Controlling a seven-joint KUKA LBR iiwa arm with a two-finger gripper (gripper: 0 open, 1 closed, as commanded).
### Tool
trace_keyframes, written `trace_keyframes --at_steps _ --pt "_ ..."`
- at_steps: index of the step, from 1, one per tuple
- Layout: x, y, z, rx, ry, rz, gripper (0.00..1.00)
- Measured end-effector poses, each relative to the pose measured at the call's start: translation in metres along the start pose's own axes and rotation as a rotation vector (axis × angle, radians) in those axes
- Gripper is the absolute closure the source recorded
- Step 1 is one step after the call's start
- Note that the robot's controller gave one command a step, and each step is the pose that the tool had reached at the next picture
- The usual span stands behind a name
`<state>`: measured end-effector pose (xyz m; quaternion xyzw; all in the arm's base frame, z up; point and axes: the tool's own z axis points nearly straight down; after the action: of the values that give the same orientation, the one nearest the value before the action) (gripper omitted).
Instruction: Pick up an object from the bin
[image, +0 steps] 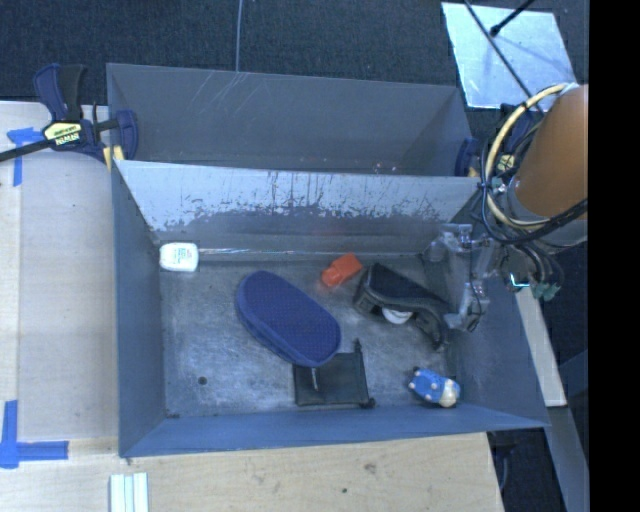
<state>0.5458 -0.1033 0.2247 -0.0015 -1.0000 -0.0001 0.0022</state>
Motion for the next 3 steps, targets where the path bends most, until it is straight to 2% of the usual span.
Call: trace_keyframes --at_steps 1,2,3 --pt "-0.045 0.001 0.104 0.0 0.0 0.007 0.0" --pt "-0.045 -0.015 0.157 -0.002 0.01 -0.024 0.0" --pt "-0.046 -0.015 0.153 0.001 0.006 -0.026 1.0"
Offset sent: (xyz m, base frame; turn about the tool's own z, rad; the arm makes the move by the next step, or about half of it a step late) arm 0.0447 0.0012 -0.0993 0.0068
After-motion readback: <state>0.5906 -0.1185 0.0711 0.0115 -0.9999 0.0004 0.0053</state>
